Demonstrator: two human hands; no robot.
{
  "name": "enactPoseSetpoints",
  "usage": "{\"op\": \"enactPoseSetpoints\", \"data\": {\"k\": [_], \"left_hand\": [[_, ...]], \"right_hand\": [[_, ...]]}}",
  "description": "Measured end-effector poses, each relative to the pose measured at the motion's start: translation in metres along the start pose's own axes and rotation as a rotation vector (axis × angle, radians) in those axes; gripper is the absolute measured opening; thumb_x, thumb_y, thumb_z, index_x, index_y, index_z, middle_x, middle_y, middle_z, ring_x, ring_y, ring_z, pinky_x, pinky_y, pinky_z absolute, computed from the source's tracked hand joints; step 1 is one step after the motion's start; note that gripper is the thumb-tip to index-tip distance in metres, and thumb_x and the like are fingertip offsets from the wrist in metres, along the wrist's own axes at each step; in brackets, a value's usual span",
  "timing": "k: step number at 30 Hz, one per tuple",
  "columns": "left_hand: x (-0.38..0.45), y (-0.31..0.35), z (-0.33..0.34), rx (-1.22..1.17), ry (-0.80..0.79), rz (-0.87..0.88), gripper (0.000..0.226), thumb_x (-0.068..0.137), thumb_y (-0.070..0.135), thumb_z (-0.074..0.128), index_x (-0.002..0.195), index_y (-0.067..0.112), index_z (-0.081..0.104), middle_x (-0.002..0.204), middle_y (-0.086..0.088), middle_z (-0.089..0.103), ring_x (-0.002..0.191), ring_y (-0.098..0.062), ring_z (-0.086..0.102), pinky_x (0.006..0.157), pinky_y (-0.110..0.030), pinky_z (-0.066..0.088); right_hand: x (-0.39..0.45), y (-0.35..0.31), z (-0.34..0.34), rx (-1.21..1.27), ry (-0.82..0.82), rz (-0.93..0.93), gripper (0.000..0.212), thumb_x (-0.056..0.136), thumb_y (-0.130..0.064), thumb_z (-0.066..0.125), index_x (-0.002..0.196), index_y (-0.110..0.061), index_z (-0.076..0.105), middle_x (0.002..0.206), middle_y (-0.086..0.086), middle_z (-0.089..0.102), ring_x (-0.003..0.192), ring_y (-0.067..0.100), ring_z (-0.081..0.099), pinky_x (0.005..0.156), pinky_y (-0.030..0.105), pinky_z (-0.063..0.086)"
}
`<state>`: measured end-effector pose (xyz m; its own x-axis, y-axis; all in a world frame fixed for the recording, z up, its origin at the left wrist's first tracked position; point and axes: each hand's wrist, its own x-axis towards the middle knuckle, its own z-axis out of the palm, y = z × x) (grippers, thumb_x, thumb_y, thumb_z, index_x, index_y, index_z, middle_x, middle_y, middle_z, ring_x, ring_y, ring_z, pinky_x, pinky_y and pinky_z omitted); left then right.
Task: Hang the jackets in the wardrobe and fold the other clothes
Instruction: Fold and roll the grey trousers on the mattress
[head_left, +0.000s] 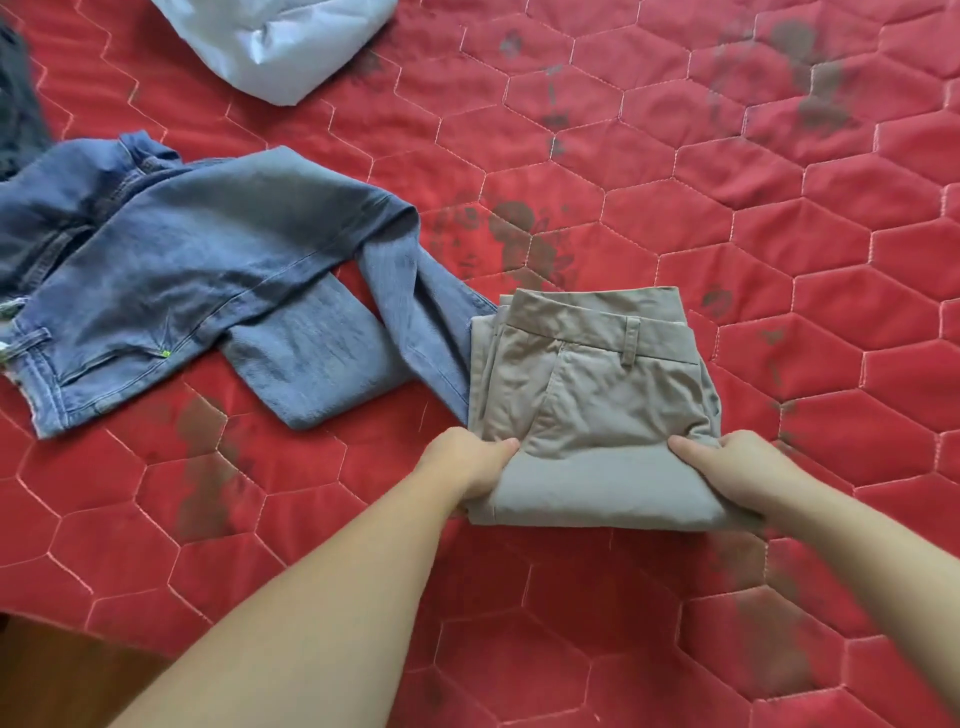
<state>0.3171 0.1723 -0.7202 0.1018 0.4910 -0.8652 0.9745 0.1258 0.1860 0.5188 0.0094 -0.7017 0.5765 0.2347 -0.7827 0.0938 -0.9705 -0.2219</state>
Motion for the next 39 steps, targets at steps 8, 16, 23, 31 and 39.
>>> {"op": "enactPoseSetpoints", "data": {"k": [8, 16, 23, 31, 39], "left_hand": [[-0.067, -0.049, 0.009, 0.172, 0.413, 0.670, 0.074, 0.071, 0.079, 0.051, 0.135, 0.045, 0.036, 0.145, 0.002, 0.038, 0.126, -0.022, 0.042, 0.102, -0.041, 0.036], [-0.076, -0.032, 0.021, 0.817, 0.133, 1.110, 0.046, 0.079, 0.031, 0.060, 0.124, 0.027, 0.054, 0.118, 0.003, 0.064, 0.107, -0.026, 0.063, 0.080, -0.036, 0.051], [-0.069, 0.014, -0.006, 0.590, -0.414, 0.785, 0.011, 0.081, 0.032, 0.068, 0.075, 0.026, 0.060, 0.069, 0.004, 0.069, 0.065, -0.012, 0.062, 0.058, -0.023, 0.044], [-0.022, 0.003, -0.029, -0.149, -0.751, 0.377, 0.027, 0.065, 0.014, 0.076, 0.092, 0.014, 0.073, 0.088, 0.001, 0.075, 0.078, -0.010, 0.070, 0.069, -0.021, 0.053], [-0.027, -0.035, 0.004, -0.893, -0.457, 0.305, 0.042, 0.074, 0.030, 0.070, 0.114, 0.015, 0.068, 0.111, -0.005, 0.073, 0.099, -0.020, 0.070, 0.086, -0.038, 0.057]], "right_hand": [[-0.040, 0.034, 0.013, 0.102, -0.084, 0.066, 0.040, 0.084, -0.044, 0.068, 0.087, -0.004, 0.069, 0.081, 0.011, 0.071, 0.069, 0.023, 0.065, 0.058, 0.030, 0.044], [-0.041, 0.043, -0.016, -0.108, -0.218, 0.109, 0.041, 0.081, -0.049, 0.069, 0.092, -0.009, 0.068, 0.085, 0.003, 0.070, 0.077, 0.019, 0.065, 0.062, 0.029, 0.045], [-0.092, 0.039, -0.041, -0.436, -0.139, -0.470, 0.070, 0.062, -0.090, 0.041, 0.112, -0.043, 0.048, 0.116, -0.028, 0.045, 0.106, -0.002, 0.053, 0.091, 0.027, 0.044], [-0.047, 0.022, -0.048, -0.117, -0.476, -0.477, 0.031, 0.057, -0.022, 0.067, 0.087, -0.027, 0.066, 0.071, -0.006, 0.063, 0.061, 0.009, 0.058, 0.053, 0.029, 0.046], [0.006, 0.028, -0.027, 0.650, -0.508, -0.200, 0.049, 0.059, -0.011, 0.077, 0.106, -0.004, 0.071, 0.104, 0.018, 0.072, 0.085, 0.026, 0.071, 0.070, 0.032, 0.057]]}}
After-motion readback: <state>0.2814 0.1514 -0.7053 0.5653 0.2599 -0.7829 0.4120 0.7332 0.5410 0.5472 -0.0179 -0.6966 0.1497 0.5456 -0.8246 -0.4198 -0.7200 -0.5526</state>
